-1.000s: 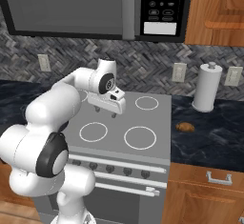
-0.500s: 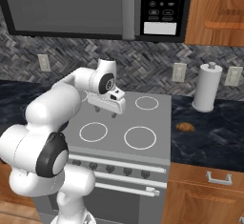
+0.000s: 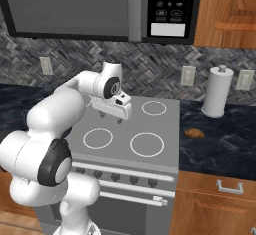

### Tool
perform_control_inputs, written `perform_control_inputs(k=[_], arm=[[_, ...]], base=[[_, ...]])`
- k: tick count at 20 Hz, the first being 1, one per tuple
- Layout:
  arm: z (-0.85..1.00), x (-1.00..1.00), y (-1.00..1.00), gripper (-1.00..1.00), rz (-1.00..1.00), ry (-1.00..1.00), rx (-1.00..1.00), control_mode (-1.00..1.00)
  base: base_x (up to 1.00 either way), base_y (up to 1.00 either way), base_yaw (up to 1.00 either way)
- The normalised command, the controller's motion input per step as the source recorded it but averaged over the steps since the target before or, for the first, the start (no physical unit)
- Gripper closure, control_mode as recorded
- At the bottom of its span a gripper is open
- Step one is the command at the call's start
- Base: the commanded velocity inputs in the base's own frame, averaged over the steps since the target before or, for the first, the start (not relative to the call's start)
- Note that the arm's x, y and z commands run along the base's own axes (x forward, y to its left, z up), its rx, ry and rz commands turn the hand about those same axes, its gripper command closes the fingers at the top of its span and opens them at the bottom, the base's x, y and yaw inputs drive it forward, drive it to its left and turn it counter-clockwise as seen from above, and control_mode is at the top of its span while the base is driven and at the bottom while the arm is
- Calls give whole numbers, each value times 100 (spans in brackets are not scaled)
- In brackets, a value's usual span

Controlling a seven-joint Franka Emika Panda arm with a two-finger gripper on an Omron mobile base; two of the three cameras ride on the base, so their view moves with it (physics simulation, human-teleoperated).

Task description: Turn on the burner for the pot on the stove. Wait thirty seconds for the pot to heat up. Then add the potato to the pot.

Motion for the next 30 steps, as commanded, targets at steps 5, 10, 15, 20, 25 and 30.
perform_control_inputs(k=[5, 10, 15, 20, 25, 30], arm=[[0, 0, 0, -100, 0, 0, 0, -100], [0, 0, 0, -100, 0, 0, 0, -100], [0, 0, 0, -100, 0, 0, 0, -100], [0, 0, 0, -100, 0, 0, 0, -100], [0, 0, 0, -100, 0, 0, 0, -100], [0, 0, 0, -100, 0, 0, 0, -100]], base=[[0, 0, 0], [0, 0, 0], [0, 0, 0], [0, 0, 0], [0, 0, 0], [0, 0, 0]])
